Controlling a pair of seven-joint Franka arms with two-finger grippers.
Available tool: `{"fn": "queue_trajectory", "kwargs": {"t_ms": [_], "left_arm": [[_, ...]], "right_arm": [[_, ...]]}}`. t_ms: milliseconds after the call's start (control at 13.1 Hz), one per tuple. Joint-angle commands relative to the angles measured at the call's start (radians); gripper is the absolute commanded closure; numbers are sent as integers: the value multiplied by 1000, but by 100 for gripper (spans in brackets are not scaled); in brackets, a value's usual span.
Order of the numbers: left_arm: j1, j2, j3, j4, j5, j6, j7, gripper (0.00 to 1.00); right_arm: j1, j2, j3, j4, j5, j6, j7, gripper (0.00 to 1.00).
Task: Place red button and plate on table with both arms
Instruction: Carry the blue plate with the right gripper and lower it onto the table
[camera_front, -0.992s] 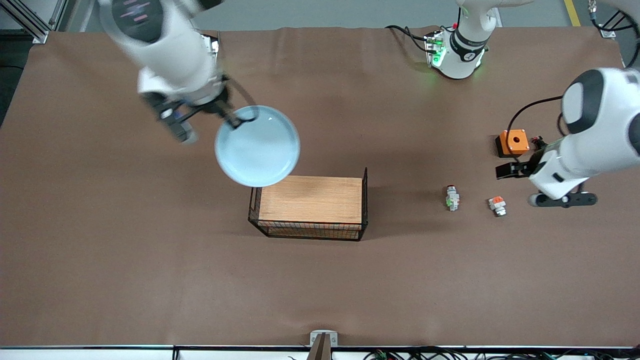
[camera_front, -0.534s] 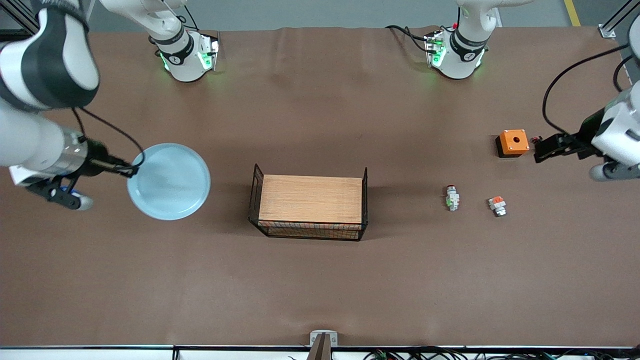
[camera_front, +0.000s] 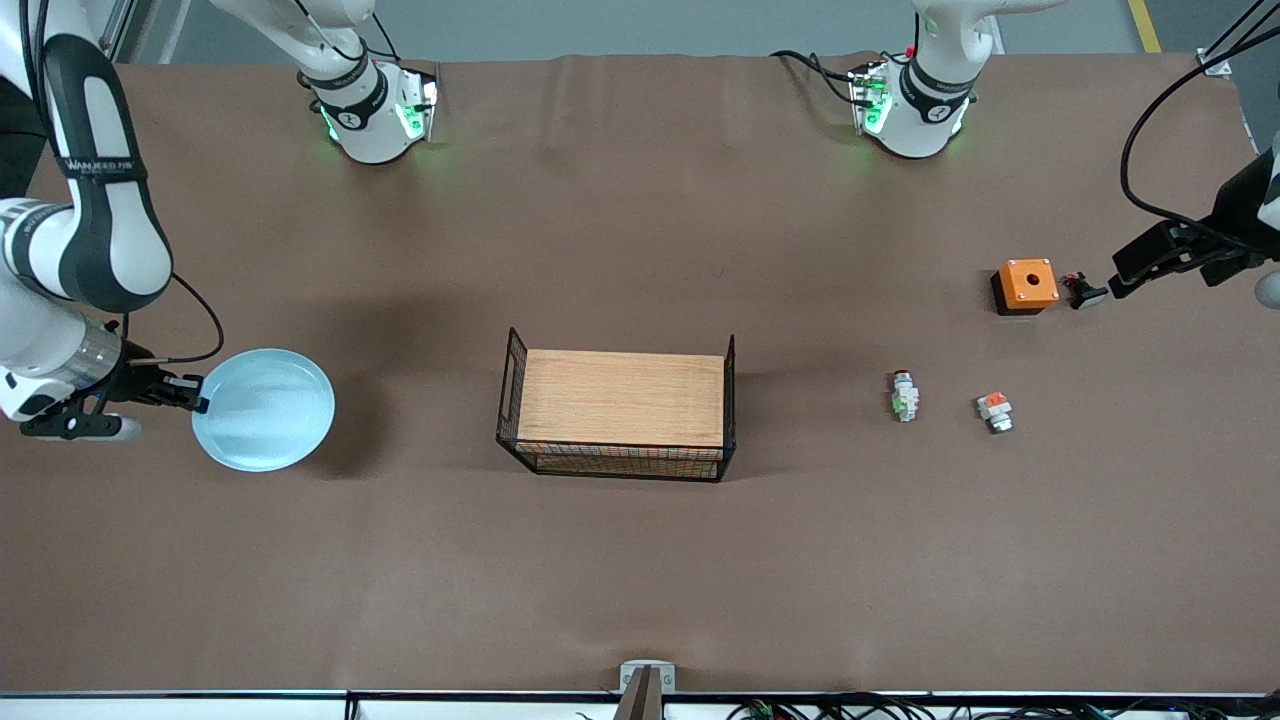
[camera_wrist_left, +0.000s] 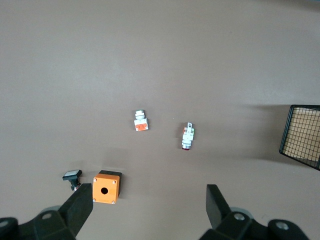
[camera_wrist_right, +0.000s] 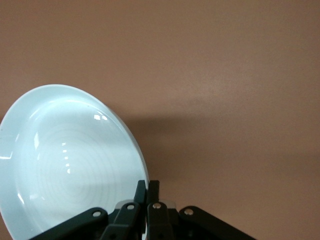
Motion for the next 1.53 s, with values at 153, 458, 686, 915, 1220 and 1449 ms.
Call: {"fn": "queue_trajectory", "kwargs": {"t_ms": [153,458,686,915,1220,1449], "left_arm": [[18,-7,-4,9,9,-40,6,0],[-22,-8,57,1,-3,-41,11,0],[-95,-8,130,-11,-5,-40,17,0],[-111,-7,151,-25,-6,-21,53,0],[-74,-10,155,-19,-57,-12,116,0],[-82,-19,134,-17,-45,-15,89,0]], "right_arm": [[-98,143,23,-36,347,101,-473,100],[-87,241,23,45,397,102,-543,42],[-49,266,25,93,380,101,-538,0],[-19,237,22,102,319,101,-527,0],[5,136,19,102,207,33,-430,0],[40,35,23,111,-2,-114,-99,0]]}}
